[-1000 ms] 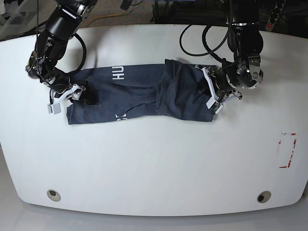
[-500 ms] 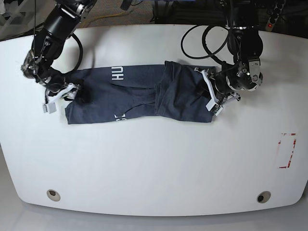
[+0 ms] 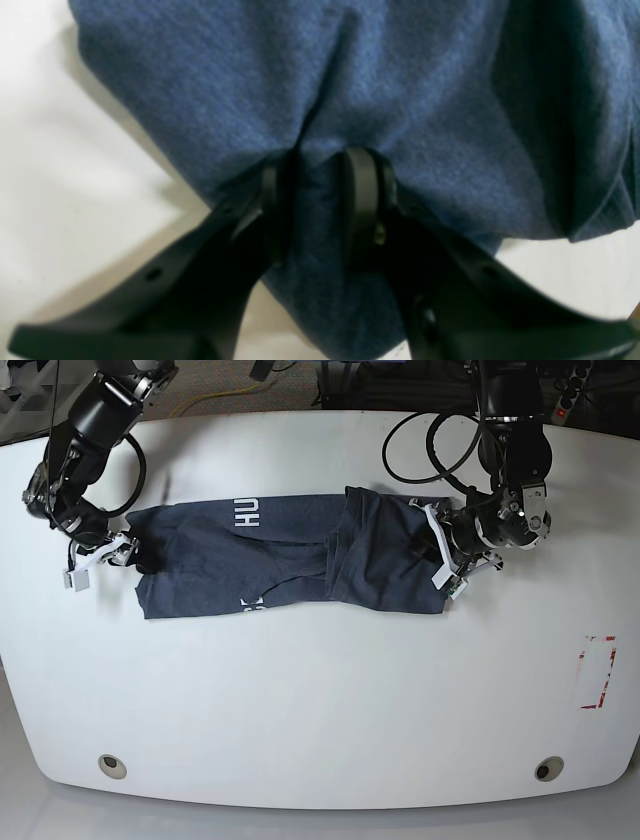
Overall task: Fold the T-shirt properly
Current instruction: 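Regrasp the strip end with the right gripper and pull it straight, then fold the strip in half with both grippers, bringing ends together, then press and square the folded bundle with both grippers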
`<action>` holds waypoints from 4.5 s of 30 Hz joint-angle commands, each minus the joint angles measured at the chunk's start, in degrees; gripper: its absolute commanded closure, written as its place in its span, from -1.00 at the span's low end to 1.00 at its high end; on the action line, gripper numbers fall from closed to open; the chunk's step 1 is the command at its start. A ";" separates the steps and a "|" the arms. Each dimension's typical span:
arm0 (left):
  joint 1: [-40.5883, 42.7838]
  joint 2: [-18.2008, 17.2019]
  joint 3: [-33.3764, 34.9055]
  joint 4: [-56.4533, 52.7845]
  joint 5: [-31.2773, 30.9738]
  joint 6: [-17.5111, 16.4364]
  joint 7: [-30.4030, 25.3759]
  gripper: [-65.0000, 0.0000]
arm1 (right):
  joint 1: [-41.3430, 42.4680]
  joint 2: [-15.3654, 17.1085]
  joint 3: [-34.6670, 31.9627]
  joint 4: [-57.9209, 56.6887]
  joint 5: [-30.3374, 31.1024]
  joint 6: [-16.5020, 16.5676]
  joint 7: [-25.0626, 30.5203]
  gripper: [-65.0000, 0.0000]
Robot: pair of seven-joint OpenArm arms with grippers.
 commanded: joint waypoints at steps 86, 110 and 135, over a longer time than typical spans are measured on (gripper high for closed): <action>-6.49 10.01 11.04 -6.33 -5.71 3.09 -12.79 0.55 | -4.04 -6.74 -27.44 40.78 0.37 -0.03 -5.70 -0.77; 2.39 -9.07 7.35 15.20 -8.44 3.09 -12.79 0.56 | -8.79 -6.21 -50.65 37.62 0.64 -0.03 -5.43 -0.77; -6.93 5.97 37.06 7.29 18.81 3.52 -12.79 0.55 | 16.53 -1.20 -33.59 10.10 -20.99 -0.03 9.42 0.58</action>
